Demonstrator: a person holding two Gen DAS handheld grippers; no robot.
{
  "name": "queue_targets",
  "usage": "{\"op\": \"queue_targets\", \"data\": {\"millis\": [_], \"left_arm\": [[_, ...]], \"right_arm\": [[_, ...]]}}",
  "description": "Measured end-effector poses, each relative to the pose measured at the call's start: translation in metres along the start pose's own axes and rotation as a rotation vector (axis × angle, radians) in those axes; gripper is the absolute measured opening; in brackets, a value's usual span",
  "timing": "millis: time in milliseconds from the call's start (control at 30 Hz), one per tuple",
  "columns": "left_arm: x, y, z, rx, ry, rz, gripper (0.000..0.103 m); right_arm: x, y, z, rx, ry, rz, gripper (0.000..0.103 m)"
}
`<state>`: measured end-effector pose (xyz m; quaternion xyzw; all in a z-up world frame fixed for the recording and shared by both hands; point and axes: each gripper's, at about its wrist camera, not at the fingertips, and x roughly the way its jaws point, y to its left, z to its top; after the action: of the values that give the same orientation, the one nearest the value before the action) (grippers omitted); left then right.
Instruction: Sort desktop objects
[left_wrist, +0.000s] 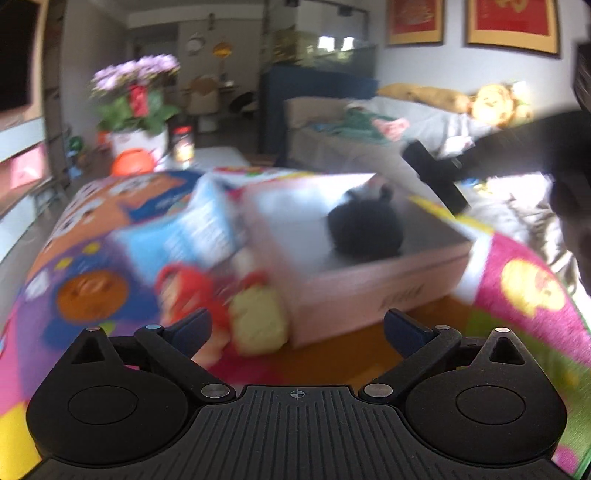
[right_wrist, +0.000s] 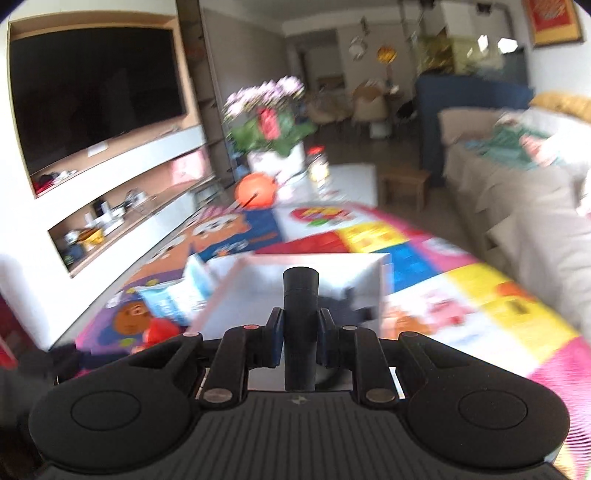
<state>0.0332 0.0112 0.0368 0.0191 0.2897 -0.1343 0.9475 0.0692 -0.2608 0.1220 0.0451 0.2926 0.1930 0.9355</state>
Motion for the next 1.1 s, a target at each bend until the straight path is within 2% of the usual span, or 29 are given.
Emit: {"op": "queue_targets", "data": {"millis": [67,233,367,467,567,600,667,700,800,900,1000,1033,1100], "left_arm": [[-0.003,0.009,-0.011,-0.005,0.013,0.037,0.102],[-0.010,0.030,-0.029,0.020,0.016,0.176,0.102],[-0.011,0.054,-0.028,-0.054,-0.004,0.283,0.102],[-0.015,0.077,-0.030,-0.157,0.000,0.338,0.102],[-0.018,0.092,-0.036,-0.228,0.010,0.344,0.103],[-0.019,0.094,-0.039,-0.243,0.013,0.340,0.103],[-0.021,0.098,-0.040,-0.268,0.001,0.325,0.103],[-0.022,0.099,-0.040,-0.273,-0.005,0.323,0.103],[-0.022,0.097,-0.042,-0.274,-0.009,0.318,0.103],[-0.022,0.096,-0.043,-0.274,-0.020,0.310,0.103],[-0.022,0.098,-0.044,-0.288,-0.020,0.304,0.103],[-0.022,0.099,-0.044,-0.296,-0.019,0.302,0.103],[-0.022,0.100,-0.044,-0.304,-0.017,0.304,0.103]], "right_arm": [[0.022,0.012,0.002,0.007,0.014,0.024,0.019],[0.046,0.044,0.003,-0.063,-0.002,-0.037,0.019],[0.045,0.081,-0.011,-0.225,-0.009,-0.017,0.030],[0.047,0.116,-0.034,-0.407,-0.006,0.004,0.032],[0.053,0.153,-0.070,-0.638,0.000,0.012,0.032],[0.053,0.164,-0.082,-0.715,-0.002,0.010,0.035],[0.058,0.183,-0.106,-0.868,-0.047,-0.051,0.038],[0.061,0.189,-0.115,-0.939,-0.063,-0.071,0.035],[0.066,0.201,-0.129,-1.020,-0.041,-0.051,0.035],[0.077,0.212,-0.145,-1.139,-0.053,-0.136,0.035],[0.094,0.213,-0.150,-1.155,0.007,-0.166,0.034],[0.098,0.213,-0.151,-1.161,0.003,-0.175,0.032],[0.100,0.214,-0.154,-1.167,-0.014,-0.199,0.021]]}}
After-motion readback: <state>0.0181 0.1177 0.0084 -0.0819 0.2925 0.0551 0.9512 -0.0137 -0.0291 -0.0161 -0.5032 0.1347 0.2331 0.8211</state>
